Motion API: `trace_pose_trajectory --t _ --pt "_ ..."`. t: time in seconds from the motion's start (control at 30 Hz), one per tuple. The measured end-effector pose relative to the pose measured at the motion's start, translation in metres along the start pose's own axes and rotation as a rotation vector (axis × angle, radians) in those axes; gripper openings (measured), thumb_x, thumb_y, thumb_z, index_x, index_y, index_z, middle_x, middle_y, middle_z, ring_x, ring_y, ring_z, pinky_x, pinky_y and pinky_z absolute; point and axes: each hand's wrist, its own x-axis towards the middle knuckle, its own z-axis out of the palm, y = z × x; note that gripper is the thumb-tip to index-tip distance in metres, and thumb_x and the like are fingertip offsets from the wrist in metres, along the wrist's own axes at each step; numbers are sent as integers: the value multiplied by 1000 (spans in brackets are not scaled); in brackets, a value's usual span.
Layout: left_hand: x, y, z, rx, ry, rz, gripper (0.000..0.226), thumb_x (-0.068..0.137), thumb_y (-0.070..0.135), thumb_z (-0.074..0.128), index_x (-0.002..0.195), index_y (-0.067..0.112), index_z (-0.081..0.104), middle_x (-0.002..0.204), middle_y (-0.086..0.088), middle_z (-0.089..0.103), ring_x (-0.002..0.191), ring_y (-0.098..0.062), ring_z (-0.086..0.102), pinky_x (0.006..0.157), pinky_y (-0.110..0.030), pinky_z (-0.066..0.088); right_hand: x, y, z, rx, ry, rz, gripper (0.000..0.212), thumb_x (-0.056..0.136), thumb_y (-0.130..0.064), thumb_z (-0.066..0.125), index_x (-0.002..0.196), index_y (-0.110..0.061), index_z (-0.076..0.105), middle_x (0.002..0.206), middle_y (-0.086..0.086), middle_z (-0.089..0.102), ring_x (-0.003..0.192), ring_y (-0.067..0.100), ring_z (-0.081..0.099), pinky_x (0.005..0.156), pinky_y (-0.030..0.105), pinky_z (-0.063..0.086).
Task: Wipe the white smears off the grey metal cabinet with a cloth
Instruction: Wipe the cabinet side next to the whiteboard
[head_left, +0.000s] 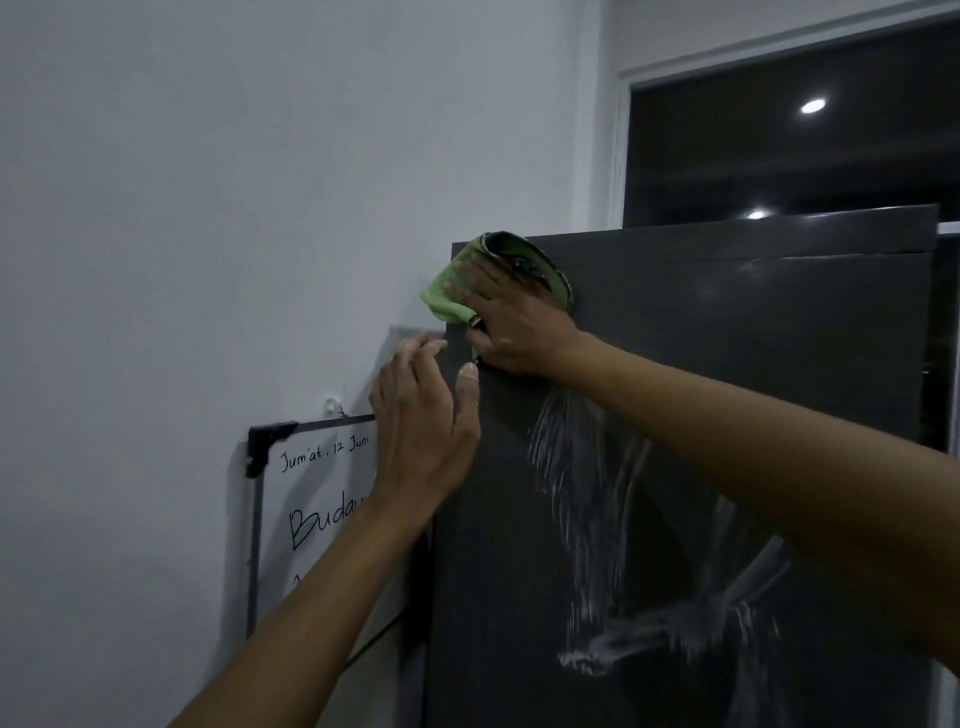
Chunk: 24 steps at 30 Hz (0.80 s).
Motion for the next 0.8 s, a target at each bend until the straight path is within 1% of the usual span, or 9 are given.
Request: trace_pose_trajectory --t 0.13,0.2,0.27,0.37,0.43,0.53,0.6,0.7,0.8 --pt "-7 5 2 -4 -9 14 51 104 42 41 141 8 50 149 -10 48 139 -25 43 118 -44 30 -15 20 -7 -67 -130 -243 61 106 -32 49 164 -19 37 174 4 24 164 22 12 132 47 16" --pt "-9 5 0 2 -14 32 48 105 40 43 140 8 50 149 -11 48 138 -26 44 118 -43 30 -17 29 -10 -122 -116 -297 61 106 -33 51 164 -20 37 174 4 27 163 23 17 132 44 18" --pt "-9 4 -4 7 -12 36 45 106 37 46 140 7 50 150 -11 48 139 -26 44 119 -45 30 -10 27 -10 -140 -66 -270 61 106 -33 49 164 -21 37 174 5 25 163 24 14 133 43 10" --pt "-5 1 -11 24 -8 28 47 106 39 43 140 7 51 149 -10 48 140 -26 42 120 -49 30 -7 11 -1 -126 -27 -139 62 107 -36 44 167 -26 30 177 2 13 165 22 4 133 42 0" --pt "-3 -2 -13 9 -2 11 49 104 41 40 139 8 51 150 -10 48 141 -25 41 120 -48 29 -17 2 8 -82 -45 -95 63 108 -37 44 168 -27 26 178 1 8 165 21 -1 133 46 1" --pt "-5 -4 -11 -19 -14 -19 46 107 39 41 139 8 51 150 -10 47 141 -24 40 120 -47 30 -38 1 13 -107 -111 -160 65 108 -36 44 168 -26 22 178 0 6 164 18 -2 133 45 5" --pt "-7 -4 -7 -16 -32 -27 43 109 36 44 140 7 50 151 -11 48 142 -24 40 120 -48 30 -51 5 8 -116 -107 -151 65 108 -36 44 168 -26 22 178 -1 7 164 17 -2 133 45 7" --pt "-8 -2 0 -12 -43 -13 43 109 36 44 141 8 50 151 -11 48 142 -25 41 120 -47 29 -72 14 -4 -112 -30 -89 65 106 -32 49 167 -22 27 176 2 14 164 20 4 133 44 6" --pt "-6 -1 5 -28 -42 -12 44 108 38 43 140 9 51 152 -9 48 142 -25 41 121 -47 28 -99 32 -19 -106 123 -19 67 100 -22 60 163 -15 39 173 8 25 162 26 18 133 47 14"
